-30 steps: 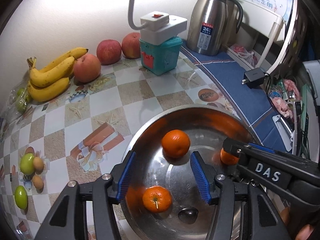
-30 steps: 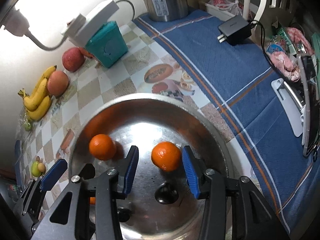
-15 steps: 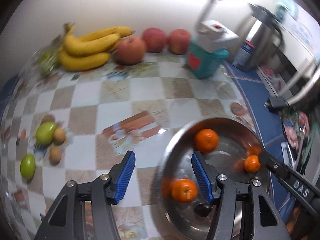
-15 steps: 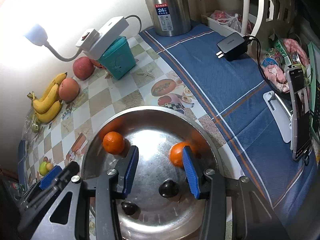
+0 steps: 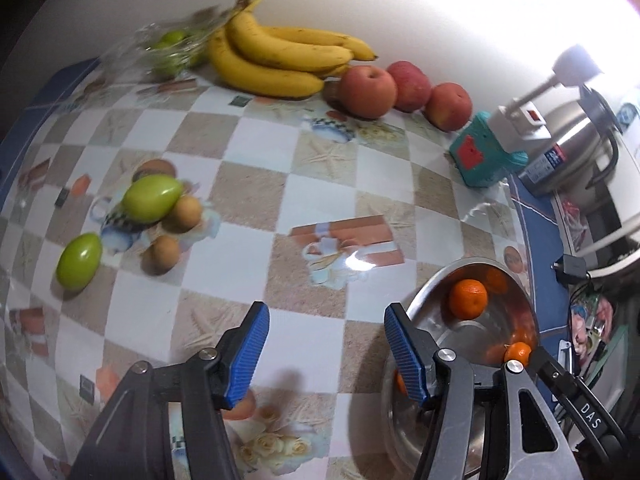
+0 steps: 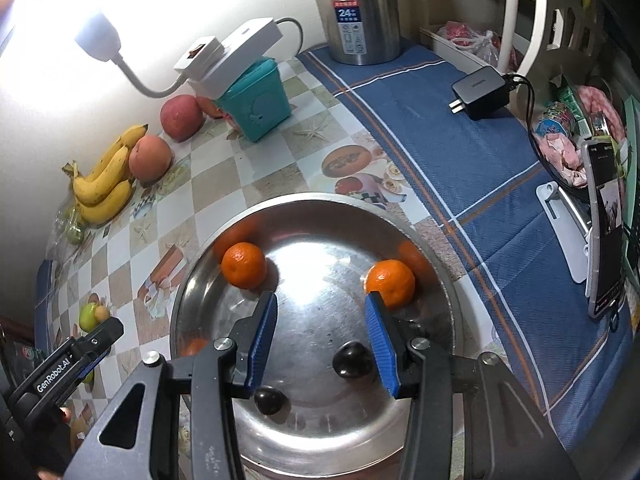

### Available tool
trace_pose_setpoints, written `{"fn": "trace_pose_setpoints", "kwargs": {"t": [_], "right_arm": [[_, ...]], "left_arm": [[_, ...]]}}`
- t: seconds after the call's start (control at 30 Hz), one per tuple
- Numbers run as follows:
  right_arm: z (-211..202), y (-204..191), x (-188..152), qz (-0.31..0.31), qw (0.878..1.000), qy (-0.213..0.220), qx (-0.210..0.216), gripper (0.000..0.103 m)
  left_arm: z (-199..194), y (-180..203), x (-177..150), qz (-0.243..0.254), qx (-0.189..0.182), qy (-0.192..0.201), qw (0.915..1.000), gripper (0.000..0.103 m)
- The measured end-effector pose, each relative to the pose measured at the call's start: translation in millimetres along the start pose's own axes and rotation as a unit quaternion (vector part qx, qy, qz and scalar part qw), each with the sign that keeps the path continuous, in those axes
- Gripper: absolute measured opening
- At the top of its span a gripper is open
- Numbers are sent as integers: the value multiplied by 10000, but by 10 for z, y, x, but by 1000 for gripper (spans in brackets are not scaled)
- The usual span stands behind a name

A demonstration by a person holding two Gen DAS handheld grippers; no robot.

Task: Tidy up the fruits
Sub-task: 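Move both open tools away from the plate toward the green mangoes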

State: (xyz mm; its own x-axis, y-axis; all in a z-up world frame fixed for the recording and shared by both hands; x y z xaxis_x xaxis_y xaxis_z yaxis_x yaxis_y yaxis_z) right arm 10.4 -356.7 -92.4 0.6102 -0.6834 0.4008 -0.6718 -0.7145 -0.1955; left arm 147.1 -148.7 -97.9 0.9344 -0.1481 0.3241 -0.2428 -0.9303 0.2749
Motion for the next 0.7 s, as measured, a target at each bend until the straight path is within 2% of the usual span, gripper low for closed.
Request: {"fn": "trace_pose_setpoints", "kwargs": {"t": [0.27, 0.33, 0.4, 0.5, 0.53, 0.57, 0.6, 0.63, 0.7], "right_arm": [[15, -56, -40, -88, 9999, -57, 15, 46], [22, -66, -46, -109, 9999, -71, 16, 46], [35, -70, -51, -118, 9999, -88, 12, 46], [52, -77, -61, -167, 9998, -113, -19, 48], [59, -80, -63, -176, 9998, -118, -23, 54], [66, -83, -64, -180, 9998, -119, -17, 65], [74, -88, -66, -192, 9997, -114, -14, 70], [82, -97, -69, -234, 9997, -117, -28, 75], [94, -114, -75, -304, 9994, -121, -63, 76]], "left_arm": [[-49, -201, -2, -292, 62, 8, 9996, 65], [-53, -211, 1, -322, 68, 14, 9995, 68], [-55, -226, -1, -373, 95, 11, 9993, 75], [-43, -252, -6, -445, 123, -12, 9989, 78], [-34, -269, -9, -473, 158, -23, 9988, 81], [-24, -298, -14, -515, 226, -34, 9984, 92], [-11, -323, -17, -550, 287, -39, 9981, 103], [-5, -350, -19, -590, 345, -29, 9977, 103], [17, -391, -27, -656, 419, -53, 9970, 103]]}}
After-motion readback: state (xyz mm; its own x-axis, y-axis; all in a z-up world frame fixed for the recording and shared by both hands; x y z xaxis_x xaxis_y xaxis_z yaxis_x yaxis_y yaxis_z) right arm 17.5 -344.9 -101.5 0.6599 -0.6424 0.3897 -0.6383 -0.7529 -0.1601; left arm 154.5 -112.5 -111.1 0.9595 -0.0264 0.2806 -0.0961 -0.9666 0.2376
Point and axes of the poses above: each gripper's, at about its wrist camera, not at the fingertips, and z roughly the way its jaws point, y to its right, x to its top, the point moved 9 cm from there along z, roughly the way its jaws point, and after that the axes turned 1 degree about -z, right-handed, at the moved point
